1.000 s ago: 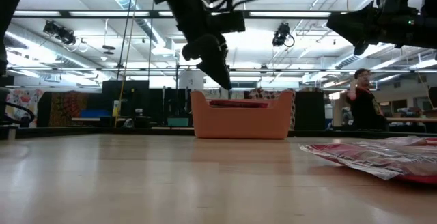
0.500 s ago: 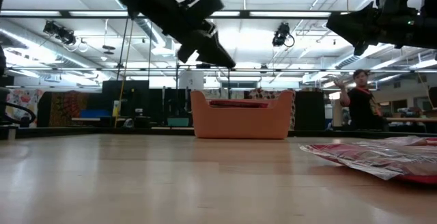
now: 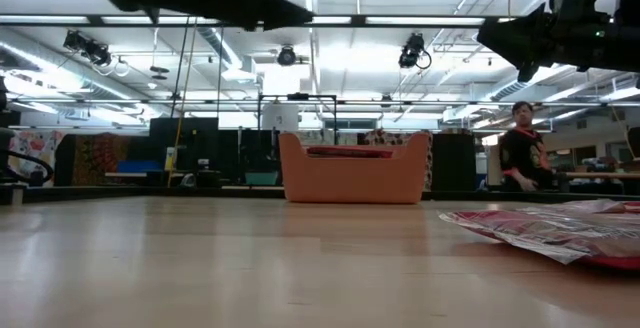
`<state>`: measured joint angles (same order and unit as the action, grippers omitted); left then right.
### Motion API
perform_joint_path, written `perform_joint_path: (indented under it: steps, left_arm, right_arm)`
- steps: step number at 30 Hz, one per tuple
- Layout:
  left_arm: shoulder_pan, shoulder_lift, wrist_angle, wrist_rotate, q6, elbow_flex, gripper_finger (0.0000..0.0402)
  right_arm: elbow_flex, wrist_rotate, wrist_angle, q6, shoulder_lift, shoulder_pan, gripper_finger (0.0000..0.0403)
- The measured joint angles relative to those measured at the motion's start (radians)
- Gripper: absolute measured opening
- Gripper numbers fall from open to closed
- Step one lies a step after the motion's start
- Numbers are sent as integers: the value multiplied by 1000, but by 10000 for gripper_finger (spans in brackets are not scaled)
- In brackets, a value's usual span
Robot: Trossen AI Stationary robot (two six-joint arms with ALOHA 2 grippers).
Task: Sort popcorn bags into baskets
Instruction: Put the red popcorn bag into the orange bin
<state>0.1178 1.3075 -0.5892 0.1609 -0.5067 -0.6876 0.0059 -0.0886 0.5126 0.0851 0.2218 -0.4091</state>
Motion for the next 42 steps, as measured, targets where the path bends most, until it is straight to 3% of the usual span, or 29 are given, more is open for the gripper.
perform_joint_path:
  steps: [11, 21, 28, 35, 42]
  left_arm:
    - [-25, -215, 8, 0, 117, 178, 43]
    - [-26, -394, -37, 49, 209, 339, 43]
    - [-26, -464, -37, 58, 288, 386, 43]
    - [-26, -546, 61, 145, 314, 386, 43]
    - [-35, -644, 169, 164, 314, 386, 43]
  right_arm:
    - [0, 6, 119, 56, 23, 2, 96]
    - [0, 27, 233, 334, 42, 4, 96]
    - [55, -142, 212, 343, 100, 8, 96]
    - [219, -165, -56, 283, 213, 33, 96]
    - [375, 32, -521, 255, 347, 116, 96]
